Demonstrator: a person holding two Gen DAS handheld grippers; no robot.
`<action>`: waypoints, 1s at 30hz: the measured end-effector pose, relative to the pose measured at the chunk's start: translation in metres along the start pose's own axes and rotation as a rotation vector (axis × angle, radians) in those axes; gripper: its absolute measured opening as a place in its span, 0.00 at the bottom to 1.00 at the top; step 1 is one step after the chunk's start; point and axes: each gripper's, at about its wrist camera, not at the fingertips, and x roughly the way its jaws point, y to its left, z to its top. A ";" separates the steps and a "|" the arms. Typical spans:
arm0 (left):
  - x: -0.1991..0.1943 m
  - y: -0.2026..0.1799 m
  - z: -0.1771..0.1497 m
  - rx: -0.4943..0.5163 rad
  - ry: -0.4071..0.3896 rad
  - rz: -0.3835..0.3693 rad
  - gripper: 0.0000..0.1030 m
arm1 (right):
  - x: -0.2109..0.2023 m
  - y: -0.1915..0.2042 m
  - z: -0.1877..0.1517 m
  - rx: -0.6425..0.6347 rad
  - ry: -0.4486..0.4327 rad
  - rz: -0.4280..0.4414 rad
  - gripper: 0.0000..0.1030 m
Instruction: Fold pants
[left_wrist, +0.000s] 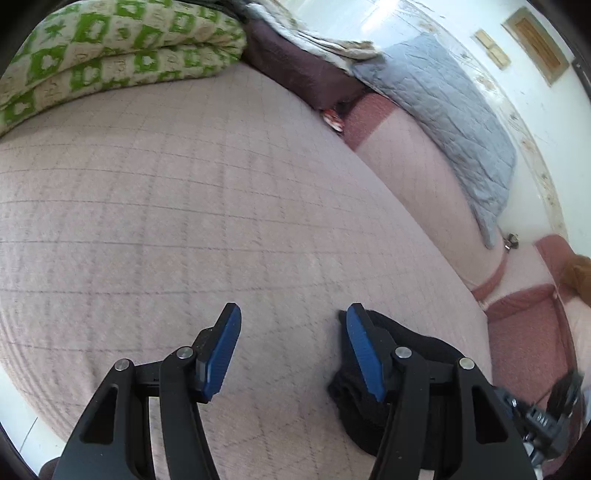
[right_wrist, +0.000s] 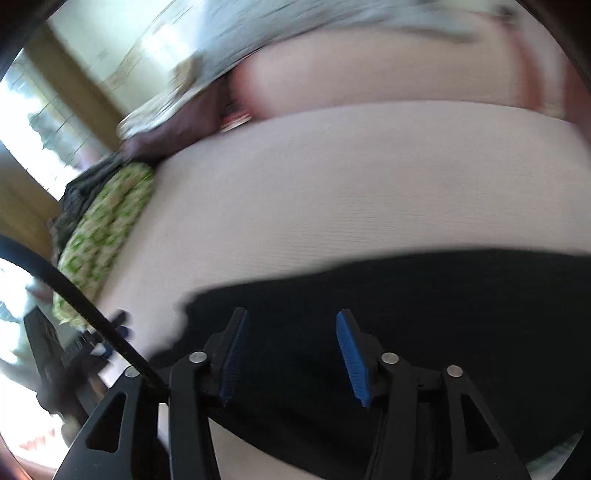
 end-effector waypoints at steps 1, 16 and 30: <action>0.001 -0.006 -0.003 0.020 0.015 -0.032 0.58 | -0.025 -0.036 -0.012 0.055 -0.028 -0.046 0.62; 0.054 -0.114 -0.061 0.406 0.171 0.002 0.65 | -0.058 -0.234 -0.036 0.588 -0.144 0.012 0.72; 0.061 -0.076 -0.040 0.298 0.190 -0.002 0.65 | -0.101 -0.240 -0.054 0.703 -0.134 0.213 0.18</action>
